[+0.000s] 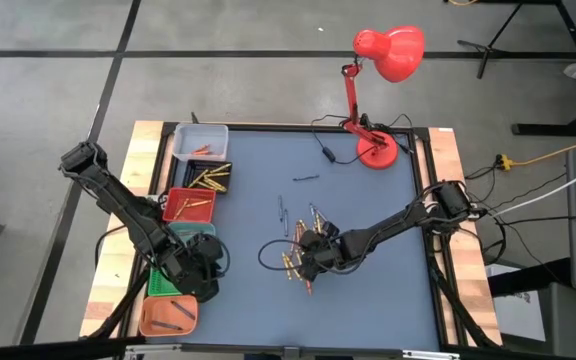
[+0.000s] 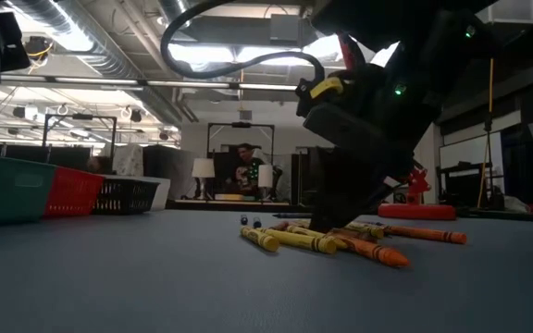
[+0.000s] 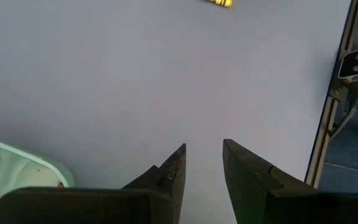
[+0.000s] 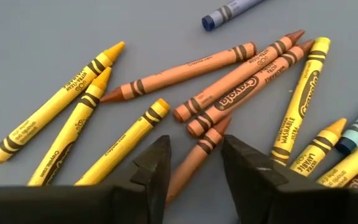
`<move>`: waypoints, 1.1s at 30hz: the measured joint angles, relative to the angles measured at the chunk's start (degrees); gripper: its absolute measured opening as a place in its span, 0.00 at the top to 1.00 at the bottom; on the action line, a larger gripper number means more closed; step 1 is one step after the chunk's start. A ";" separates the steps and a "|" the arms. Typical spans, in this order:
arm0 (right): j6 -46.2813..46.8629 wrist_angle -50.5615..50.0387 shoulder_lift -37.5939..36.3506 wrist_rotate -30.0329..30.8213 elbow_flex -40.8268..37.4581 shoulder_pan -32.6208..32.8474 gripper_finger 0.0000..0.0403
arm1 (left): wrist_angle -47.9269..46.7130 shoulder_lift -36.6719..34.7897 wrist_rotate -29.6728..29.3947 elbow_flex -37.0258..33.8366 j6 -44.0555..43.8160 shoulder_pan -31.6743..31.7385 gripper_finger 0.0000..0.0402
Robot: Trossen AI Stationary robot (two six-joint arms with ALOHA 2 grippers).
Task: Sort crayons
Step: Put the brown crayon into the blue bin
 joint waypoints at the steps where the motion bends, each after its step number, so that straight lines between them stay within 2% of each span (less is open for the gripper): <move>1: -0.01 0.00 0.02 -0.02 0.00 0.00 0.68 | 0.02 0.00 -0.05 0.00 0.80 0.00 0.78; 11: -0.10 -0.05 0.07 -0.08 -0.04 -0.07 0.91 | 0.00 0.00 -7.98 0.00 10.68 0.00 0.78; 15: -0.18 -0.17 0.07 -0.08 -0.04 -0.07 0.97 | 0.00 0.00 -9.00 0.00 12.23 0.00 0.78; 24: -2.05 -1.54 0.01 -0.88 1.43 -0.11 0.95 | 0.00 0.00 -9.39 0.00 15.53 -0.01 0.78; 33: -12.09 0.57 0.22 -1.70 7.50 -0.55 0.97 | 0.00 0.00 -14.51 -0.02 21.54 0.00 0.78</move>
